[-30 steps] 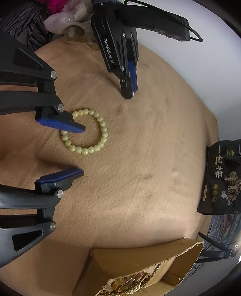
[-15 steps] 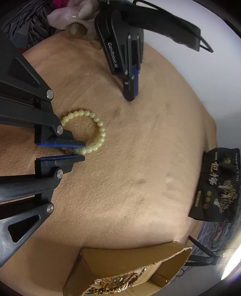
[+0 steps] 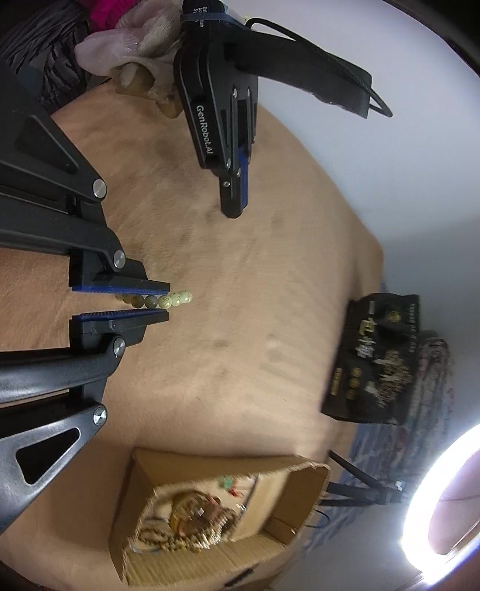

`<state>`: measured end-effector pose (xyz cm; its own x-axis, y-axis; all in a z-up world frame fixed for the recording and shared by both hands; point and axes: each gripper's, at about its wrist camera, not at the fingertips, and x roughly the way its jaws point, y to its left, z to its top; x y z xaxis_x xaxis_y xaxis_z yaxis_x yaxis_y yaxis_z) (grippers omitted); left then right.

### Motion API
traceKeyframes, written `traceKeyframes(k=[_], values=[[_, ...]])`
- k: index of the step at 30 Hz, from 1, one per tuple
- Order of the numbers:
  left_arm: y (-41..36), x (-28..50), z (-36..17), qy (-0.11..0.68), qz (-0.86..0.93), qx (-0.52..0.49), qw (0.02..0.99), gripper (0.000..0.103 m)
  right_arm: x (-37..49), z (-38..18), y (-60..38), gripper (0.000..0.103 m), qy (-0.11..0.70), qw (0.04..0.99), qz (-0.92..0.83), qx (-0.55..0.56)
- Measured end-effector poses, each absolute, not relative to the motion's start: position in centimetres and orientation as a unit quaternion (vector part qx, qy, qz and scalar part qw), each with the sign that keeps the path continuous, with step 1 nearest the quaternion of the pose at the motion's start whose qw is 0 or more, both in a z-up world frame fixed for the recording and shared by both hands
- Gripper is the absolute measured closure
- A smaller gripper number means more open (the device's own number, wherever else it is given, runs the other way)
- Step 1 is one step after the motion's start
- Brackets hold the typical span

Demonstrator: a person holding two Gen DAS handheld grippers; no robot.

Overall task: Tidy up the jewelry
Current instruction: 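Carry the pearl and yellow bracelet into the box and open both grippers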

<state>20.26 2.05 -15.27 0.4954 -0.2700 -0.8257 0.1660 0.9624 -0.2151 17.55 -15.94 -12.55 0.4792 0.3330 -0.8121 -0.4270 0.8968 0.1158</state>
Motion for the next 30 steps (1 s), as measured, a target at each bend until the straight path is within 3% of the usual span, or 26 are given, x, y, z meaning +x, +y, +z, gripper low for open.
traceKeyframes(k=[14, 30], values=[[-3.4, 21.0, -8.4, 0.42, -0.197, -0.076, 0.883, 0.096, 17.6, -5.1, -23.2, 0.098, 0.38, 0.909, 0.169, -0.008], [-9.8, 23.8, -5.4, 0.386, -0.229, -0.084, 0.889, 0.096, 22.0, -2.4, -30.9, 0.098, 0.36, 0.927, 0.095, 0.043]])
